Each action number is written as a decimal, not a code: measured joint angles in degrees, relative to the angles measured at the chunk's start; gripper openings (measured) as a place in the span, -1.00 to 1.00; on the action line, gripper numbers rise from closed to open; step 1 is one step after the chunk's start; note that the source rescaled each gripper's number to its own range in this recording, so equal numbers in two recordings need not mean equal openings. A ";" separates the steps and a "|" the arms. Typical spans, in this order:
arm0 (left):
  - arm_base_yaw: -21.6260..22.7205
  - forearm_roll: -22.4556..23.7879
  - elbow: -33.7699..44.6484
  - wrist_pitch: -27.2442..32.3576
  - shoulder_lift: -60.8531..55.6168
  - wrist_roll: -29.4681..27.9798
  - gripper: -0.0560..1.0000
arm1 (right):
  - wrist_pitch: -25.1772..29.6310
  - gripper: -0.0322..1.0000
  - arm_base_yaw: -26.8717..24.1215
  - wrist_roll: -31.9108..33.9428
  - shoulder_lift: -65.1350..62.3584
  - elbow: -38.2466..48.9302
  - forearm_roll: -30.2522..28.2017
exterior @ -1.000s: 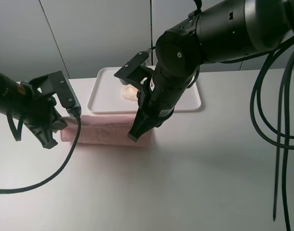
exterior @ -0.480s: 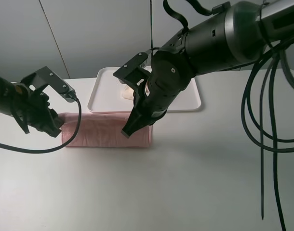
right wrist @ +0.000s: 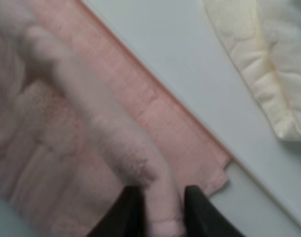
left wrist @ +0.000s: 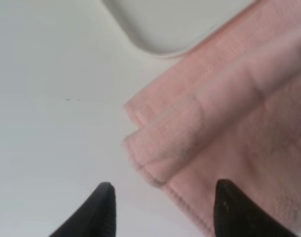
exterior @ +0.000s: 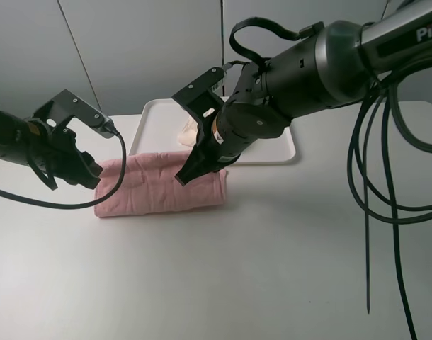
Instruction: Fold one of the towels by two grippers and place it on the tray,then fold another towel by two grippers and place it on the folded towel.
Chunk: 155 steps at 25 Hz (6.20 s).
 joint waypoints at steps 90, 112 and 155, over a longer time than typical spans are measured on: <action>3.94 2.77 -30.52 38.14 25.82 -31.51 0.82 | 33.88 0.24 -7.07 -7.82 22.20 -26.95 33.41; 3.94 2.77 -30.52 38.14 25.82 -31.51 0.82 | 30.95 -0.87 -6.64 -7.71 22.33 -26.95 36.26; 3.94 3.11 -30.52 38.47 25.82 -31.40 0.82 | 25.89 -0.87 -6.97 -46.55 20.66 -26.28 87.47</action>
